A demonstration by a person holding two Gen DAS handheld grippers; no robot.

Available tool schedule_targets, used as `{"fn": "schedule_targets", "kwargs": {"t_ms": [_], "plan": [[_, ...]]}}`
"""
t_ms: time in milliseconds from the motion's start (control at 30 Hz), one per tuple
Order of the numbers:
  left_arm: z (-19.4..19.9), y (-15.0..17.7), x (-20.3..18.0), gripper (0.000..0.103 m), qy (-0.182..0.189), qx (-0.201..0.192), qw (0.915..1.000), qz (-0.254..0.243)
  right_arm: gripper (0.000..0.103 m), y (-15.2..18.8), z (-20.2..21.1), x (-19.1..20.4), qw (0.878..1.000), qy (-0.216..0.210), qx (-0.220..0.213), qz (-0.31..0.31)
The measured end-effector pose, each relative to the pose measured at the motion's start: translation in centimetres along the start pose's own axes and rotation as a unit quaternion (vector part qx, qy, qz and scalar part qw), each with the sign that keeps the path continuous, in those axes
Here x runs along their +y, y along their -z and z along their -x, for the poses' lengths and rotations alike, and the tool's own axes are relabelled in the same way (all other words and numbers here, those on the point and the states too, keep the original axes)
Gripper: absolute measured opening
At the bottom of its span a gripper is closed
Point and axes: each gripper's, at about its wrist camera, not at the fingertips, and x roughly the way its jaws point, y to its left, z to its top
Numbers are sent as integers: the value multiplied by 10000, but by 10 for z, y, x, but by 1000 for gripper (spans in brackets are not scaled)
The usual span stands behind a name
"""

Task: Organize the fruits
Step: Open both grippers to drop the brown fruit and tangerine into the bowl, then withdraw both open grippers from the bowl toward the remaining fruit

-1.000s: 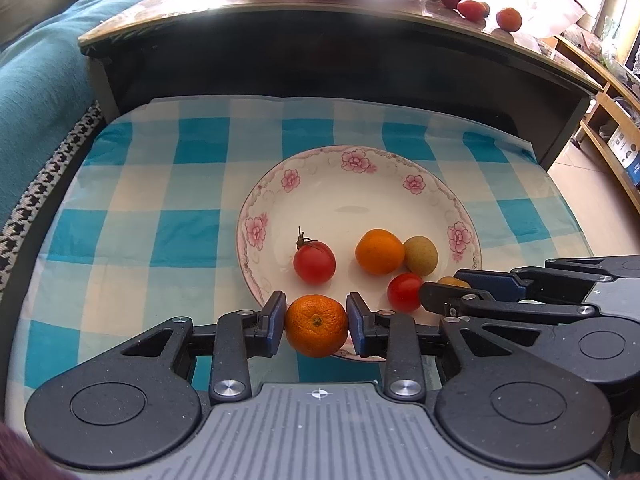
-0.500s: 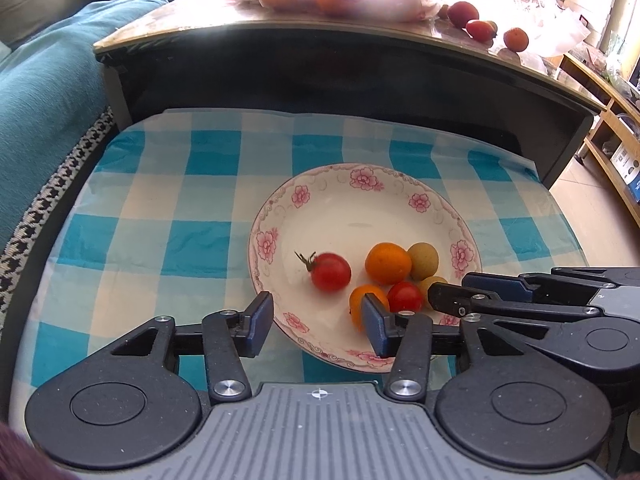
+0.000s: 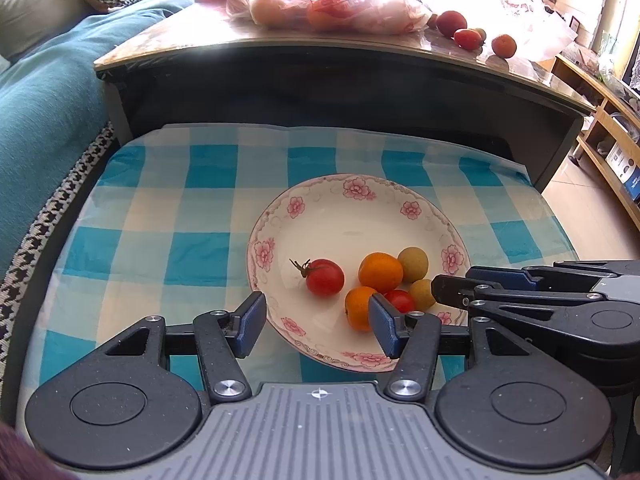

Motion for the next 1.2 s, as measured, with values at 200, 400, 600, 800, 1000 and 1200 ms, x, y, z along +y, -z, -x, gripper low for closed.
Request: {"fn": "schedule_targets", "kwargs": {"t_ms": [200, 400, 600, 800, 1000, 1200], "plan": [[2, 3, -1, 64, -9, 6, 10000, -26, 29, 3, 2, 0, 10000, 16, 20, -35], [9, 9, -3, 64, -57, -17, 9999, -134, 29, 8, 6, 1, 10000, 24, 68, -32], [18, 18, -5, 64, -69, -21, 9998, -169, 29, 16, 15, 4, 9999, 24, 98, -19], [24, 27, -5, 64, -83, 15, 9997, -213, 29, 26, 20, 8, 9999, 15, 146, -34], [33, 38, -5, 63, -99, 31, 9996, -254, 29, 36, 26, 11, 9998, -21, 186, -21], [38, 53, -2, 63, -58, 160, 9997, -189, 29, 49, 31, 20, 9995, -40, 304, 118]]}}
